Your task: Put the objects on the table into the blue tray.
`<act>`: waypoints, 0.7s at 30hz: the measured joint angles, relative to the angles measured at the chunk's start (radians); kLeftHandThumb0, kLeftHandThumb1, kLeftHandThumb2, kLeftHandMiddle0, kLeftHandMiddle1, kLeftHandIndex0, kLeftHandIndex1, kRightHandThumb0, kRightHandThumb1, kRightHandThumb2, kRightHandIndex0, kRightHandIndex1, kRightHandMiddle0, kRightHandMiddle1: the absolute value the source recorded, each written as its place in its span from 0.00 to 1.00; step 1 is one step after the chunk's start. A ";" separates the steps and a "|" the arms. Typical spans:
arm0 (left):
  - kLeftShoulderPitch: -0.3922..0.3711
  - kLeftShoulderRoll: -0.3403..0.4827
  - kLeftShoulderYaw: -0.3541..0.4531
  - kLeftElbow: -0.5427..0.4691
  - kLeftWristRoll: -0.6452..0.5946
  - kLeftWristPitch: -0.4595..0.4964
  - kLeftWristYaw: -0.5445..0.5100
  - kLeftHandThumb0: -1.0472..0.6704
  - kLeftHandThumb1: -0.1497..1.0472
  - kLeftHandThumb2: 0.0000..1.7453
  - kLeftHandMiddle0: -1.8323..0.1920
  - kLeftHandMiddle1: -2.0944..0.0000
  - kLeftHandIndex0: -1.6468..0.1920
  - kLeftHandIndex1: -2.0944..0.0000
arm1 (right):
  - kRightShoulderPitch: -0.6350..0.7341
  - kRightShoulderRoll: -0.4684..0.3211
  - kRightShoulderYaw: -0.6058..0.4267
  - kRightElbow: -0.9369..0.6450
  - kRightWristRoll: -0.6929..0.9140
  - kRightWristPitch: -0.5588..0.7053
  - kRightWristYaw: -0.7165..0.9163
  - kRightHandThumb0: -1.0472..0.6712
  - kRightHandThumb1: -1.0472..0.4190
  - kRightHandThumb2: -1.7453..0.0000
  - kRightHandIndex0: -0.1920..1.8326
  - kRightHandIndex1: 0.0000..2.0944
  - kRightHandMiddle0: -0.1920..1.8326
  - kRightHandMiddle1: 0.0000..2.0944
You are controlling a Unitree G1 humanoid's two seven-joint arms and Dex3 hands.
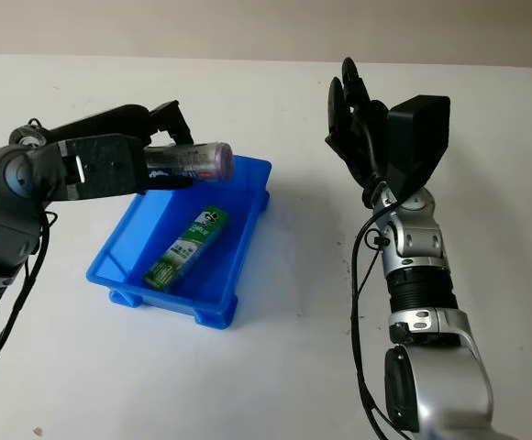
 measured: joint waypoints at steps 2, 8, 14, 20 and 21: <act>-0.001 0.000 0.008 -0.004 -0.013 0.010 -0.017 0.24 1.00 0.24 0.79 0.83 0.91 0.71 | 0.000 0.000 0.001 0.000 -0.003 0.000 0.000 0.20 0.00 0.56 0.00 0.00 0.00 0.00; -0.002 -0.031 0.052 -0.017 -0.075 0.046 -0.017 0.27 1.00 0.23 0.90 0.99 0.96 0.92 | 0.000 0.000 0.001 0.000 -0.007 0.000 0.001 0.20 0.00 0.55 0.00 0.00 0.00 0.00; -0.001 -0.068 0.097 -0.033 -0.145 0.043 0.028 0.23 1.00 0.24 0.93 0.99 0.97 0.94 | 0.000 0.000 0.000 0.000 -0.007 -0.001 0.000 0.19 0.00 0.56 0.00 0.00 0.00 0.00; 0.008 -0.109 0.213 0.011 -0.282 -0.116 0.127 0.21 1.00 0.27 0.93 0.98 0.95 0.94 | 0.000 0.002 -0.002 0.000 -0.007 -0.001 -0.001 0.20 0.00 0.56 0.00 0.00 0.00 0.00; 0.011 -0.116 0.229 0.018 -0.300 -0.119 0.146 0.21 1.00 0.27 0.93 0.97 0.94 0.94 | 0.000 0.003 -0.002 0.000 -0.006 -0.001 -0.002 0.19 0.00 0.56 0.00 0.00 0.00 0.00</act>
